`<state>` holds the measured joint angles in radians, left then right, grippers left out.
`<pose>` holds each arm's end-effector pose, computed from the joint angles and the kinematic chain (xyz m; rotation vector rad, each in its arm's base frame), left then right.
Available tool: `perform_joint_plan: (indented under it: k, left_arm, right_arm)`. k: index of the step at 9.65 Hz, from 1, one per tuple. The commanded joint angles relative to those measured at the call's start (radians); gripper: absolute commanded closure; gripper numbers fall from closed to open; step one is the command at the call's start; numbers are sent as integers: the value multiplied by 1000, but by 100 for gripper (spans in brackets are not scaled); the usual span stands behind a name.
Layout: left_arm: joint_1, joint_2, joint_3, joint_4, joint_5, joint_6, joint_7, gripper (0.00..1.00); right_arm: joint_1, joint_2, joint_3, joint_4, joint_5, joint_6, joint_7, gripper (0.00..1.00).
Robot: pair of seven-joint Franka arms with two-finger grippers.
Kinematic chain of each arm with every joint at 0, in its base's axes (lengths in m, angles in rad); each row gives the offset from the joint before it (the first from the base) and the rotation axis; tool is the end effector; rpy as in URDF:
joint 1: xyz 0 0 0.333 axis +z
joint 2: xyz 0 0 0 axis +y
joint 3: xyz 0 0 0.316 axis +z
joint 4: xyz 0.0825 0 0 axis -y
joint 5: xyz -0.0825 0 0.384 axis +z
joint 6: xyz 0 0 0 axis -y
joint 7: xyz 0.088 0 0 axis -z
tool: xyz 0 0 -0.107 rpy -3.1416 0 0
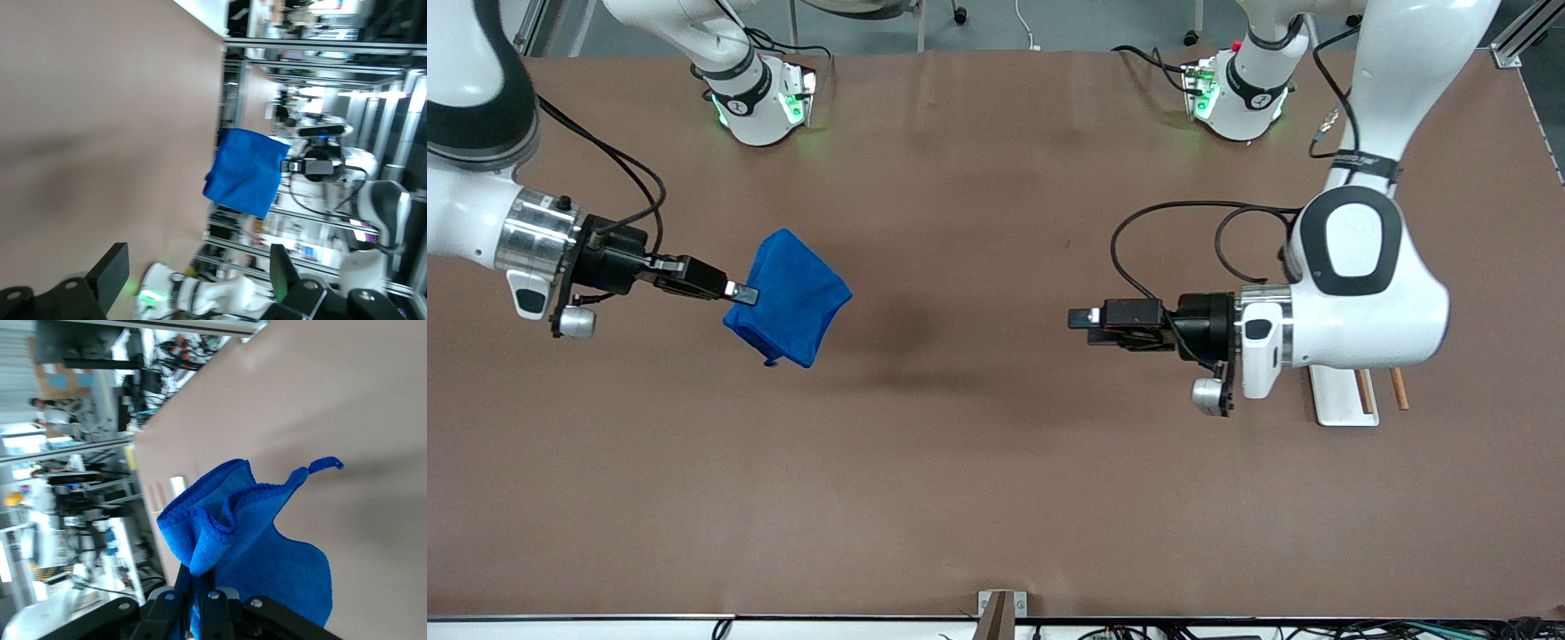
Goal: Right arm passes towel to left arm to hang
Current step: 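Lift the towel with the right gripper while the left gripper approaches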
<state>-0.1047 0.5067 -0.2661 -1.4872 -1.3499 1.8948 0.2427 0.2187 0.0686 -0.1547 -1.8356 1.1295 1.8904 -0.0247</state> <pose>0.6490 -0.2902 0.4429 1.7718 -0.0014 -0.1771 0.5884 0.1070 0.5265 -2.0636 0.3227 0.0351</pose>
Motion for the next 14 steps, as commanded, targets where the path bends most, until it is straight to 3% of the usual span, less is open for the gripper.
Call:
perform_joint_plan:
  k: [1,5,9,11,12,14]
  left_arm:
    - [2,74,-30,-59,-241,-92,165,15]
    - [2,130,-105,-102,-444,-201,165,19]
    - [10,179,-139,-168,-487,-307,158,20]
    - [8,179,-160,-183,-509,-313,156,19]
    - [4,177,-169,-186,-518,-316,156,19]
    - [39,170,-196,-205,-518,-373,142,20]
  right_arm:
    - [57,30,-6,22,193,-4,6,99]
    - [140,45,-6,21,433,-2,6,99]
    - [244,46,-6,16,602,61,8,99]
    - [319,50,-5,13,634,154,9,99]
    - [347,54,-5,9,683,167,9,99]
    - [376,62,-6,-14,700,168,11,98]
